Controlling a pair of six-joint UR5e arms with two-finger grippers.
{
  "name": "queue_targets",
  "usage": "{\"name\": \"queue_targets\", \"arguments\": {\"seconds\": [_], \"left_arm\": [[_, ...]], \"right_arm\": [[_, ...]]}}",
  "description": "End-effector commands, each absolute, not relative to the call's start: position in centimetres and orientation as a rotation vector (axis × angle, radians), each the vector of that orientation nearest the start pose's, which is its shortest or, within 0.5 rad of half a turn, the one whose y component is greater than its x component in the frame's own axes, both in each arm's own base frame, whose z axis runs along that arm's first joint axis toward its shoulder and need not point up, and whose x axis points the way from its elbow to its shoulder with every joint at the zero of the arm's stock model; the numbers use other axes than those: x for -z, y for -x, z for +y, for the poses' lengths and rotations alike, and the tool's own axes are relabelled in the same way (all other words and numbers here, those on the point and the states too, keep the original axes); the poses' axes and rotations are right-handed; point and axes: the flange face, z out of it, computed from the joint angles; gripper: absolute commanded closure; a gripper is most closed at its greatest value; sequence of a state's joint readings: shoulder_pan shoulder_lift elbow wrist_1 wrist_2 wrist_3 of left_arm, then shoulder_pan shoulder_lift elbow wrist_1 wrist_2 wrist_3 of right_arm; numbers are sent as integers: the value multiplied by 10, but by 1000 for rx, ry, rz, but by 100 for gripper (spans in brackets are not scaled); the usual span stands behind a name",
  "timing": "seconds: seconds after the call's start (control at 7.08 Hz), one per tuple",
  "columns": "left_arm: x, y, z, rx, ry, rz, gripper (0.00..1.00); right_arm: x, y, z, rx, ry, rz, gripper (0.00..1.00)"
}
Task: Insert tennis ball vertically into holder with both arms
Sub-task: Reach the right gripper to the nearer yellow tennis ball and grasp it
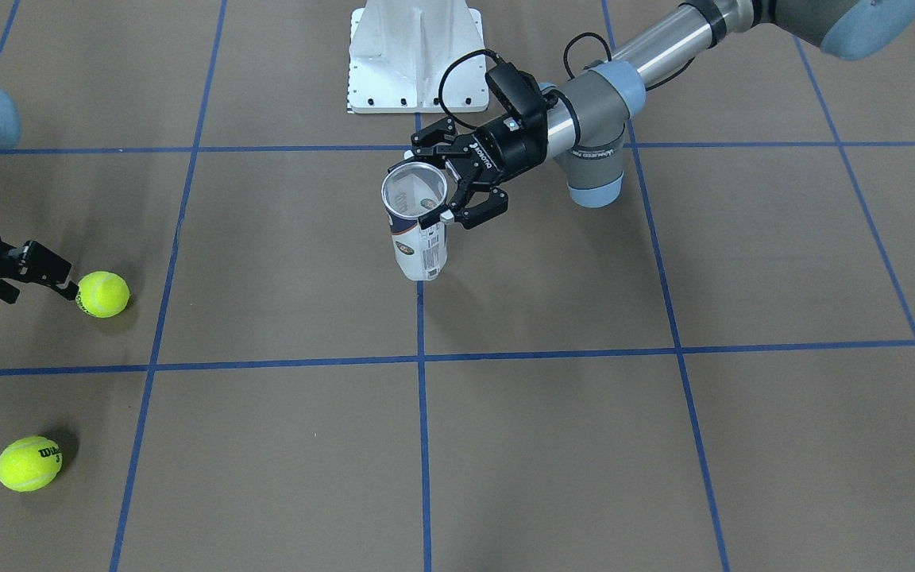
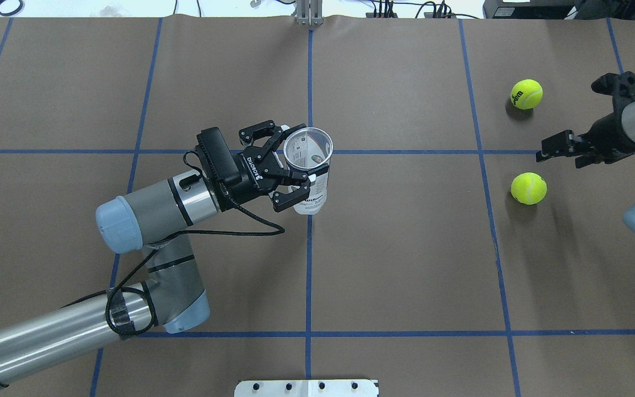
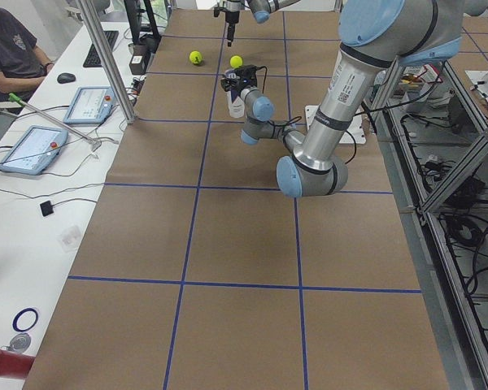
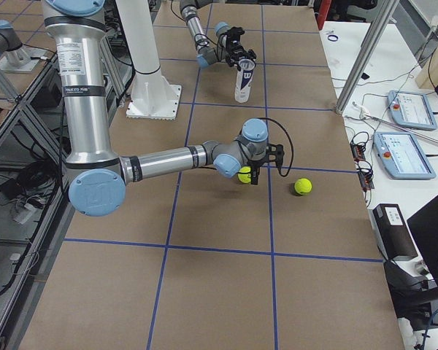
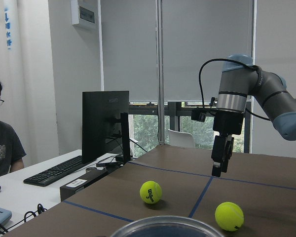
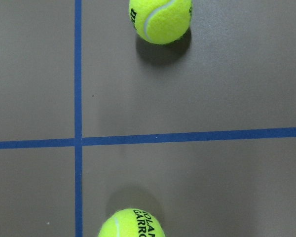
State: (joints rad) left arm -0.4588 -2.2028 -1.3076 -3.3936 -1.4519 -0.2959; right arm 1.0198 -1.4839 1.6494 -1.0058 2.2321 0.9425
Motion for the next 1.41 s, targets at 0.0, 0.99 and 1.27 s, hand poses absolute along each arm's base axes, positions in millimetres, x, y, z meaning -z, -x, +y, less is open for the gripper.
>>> {"name": "queue_targets", "arguments": {"seconds": [0.0, 0.99, 1.27], "left_arm": [[-231, -514, -409, -324, -1724, 1382, 22], [-232, -515, -407, -321, -1721, 1382, 22], [-233, -520, -402, -328, -1712, 1389, 22]], "right_arm": [[-508, 284, -494, -145, -67, -899, 1], [-524, 314, -484, -101, -11, -869, 100], [-457, 295, -526, -154, 16, -916, 100]]}}
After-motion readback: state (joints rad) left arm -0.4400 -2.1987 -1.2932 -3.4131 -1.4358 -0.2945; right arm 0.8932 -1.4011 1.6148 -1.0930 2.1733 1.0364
